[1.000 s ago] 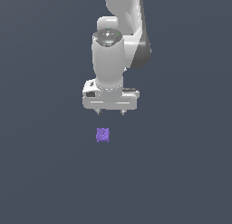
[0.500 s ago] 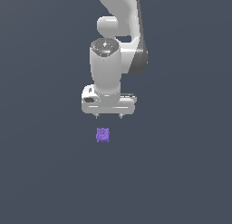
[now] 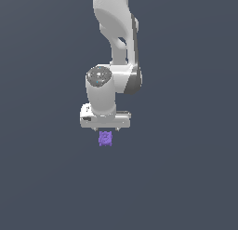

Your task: Pick up the object and move it to a goal position.

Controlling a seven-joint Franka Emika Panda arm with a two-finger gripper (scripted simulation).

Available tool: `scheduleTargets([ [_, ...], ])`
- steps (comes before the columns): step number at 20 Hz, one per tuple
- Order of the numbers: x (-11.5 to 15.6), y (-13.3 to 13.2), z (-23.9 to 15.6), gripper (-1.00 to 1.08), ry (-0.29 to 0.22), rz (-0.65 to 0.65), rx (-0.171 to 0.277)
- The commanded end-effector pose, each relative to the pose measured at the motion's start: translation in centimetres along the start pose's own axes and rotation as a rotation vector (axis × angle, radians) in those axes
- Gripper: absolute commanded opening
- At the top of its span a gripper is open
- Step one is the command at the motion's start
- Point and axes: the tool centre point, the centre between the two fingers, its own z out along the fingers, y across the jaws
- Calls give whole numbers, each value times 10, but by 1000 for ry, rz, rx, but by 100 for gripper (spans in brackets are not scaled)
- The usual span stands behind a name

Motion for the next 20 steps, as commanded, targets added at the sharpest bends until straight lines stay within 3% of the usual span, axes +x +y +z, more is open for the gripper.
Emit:
scheduleTargets([
  [1,1,5,15,100,-5,-6,2],
  [14,1,12,39,100,-14,-12,5],
  [20,0,13,70,100,-14,-12,5],
])
